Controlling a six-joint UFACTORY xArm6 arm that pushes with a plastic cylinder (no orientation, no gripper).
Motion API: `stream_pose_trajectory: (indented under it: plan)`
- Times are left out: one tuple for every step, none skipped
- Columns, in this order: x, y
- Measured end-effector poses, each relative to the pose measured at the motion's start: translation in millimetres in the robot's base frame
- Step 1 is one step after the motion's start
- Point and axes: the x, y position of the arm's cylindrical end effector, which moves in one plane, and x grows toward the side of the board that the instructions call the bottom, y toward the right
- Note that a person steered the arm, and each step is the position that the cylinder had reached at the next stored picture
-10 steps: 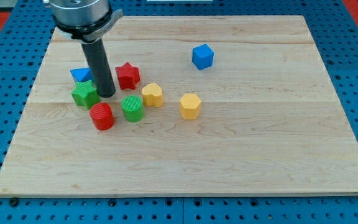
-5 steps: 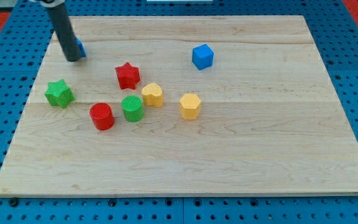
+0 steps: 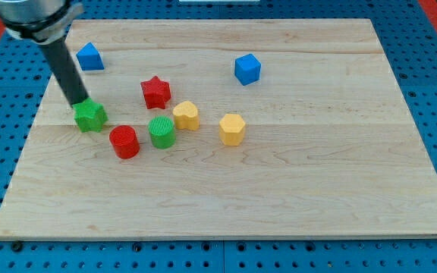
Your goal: Push the green star closer to the red star
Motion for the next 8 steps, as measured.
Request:
stream_pose_trajectory:
  plan:
    - [19, 19]
    - [26, -19]
    - [63, -11]
    - [72, 24]
    - [60, 57]
    - [45, 59]
    - [47, 52]
    - [101, 43]
